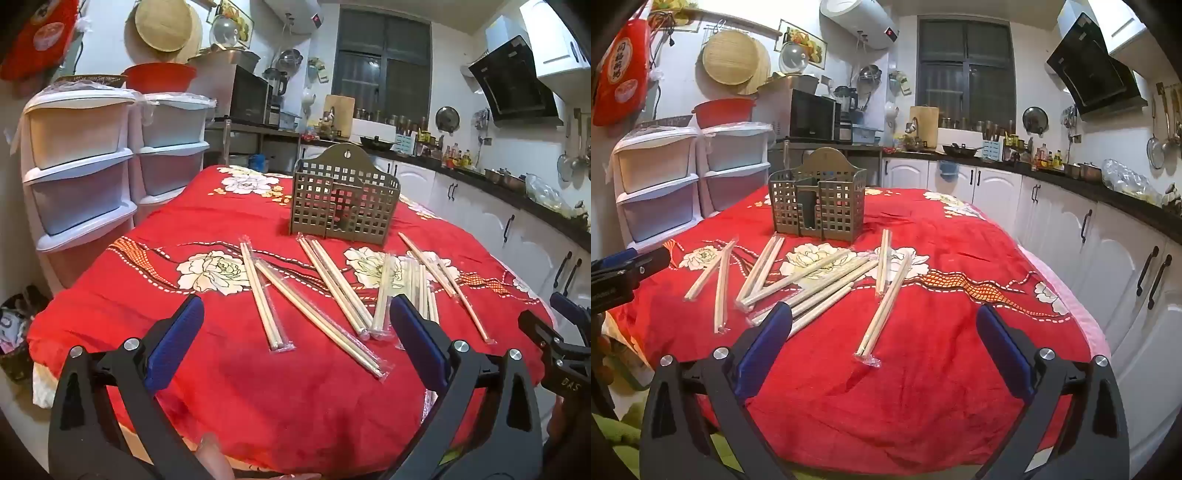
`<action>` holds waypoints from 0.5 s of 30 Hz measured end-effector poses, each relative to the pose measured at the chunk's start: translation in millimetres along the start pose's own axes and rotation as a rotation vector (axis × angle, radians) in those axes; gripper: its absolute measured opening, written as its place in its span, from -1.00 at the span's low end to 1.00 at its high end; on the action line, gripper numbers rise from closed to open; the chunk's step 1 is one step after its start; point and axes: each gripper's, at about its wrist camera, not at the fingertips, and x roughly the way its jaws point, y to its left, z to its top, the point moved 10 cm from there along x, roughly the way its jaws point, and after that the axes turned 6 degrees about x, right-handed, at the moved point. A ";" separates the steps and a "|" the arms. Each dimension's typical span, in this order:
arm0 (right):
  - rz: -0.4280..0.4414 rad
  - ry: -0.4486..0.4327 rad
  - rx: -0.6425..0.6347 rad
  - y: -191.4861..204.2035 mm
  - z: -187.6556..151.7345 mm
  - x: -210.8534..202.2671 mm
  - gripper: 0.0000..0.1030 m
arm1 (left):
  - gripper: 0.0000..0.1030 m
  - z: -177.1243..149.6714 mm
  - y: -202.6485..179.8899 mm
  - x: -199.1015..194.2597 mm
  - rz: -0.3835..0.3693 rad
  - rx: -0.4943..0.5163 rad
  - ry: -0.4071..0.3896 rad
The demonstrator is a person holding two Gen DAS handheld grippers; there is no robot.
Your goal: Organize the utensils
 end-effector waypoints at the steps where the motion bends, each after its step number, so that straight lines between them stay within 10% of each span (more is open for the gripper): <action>1: 0.000 0.000 0.001 -0.2 -0.1 0.2 0.88 | 0.80 -0.4 -0.1 0.2 -0.002 -0.002 0.004; 15: 0.003 0.008 0.004 0.9 -0.9 1.4 0.88 | 0.80 -1.6 -1.3 -0.2 -0.007 -0.011 0.014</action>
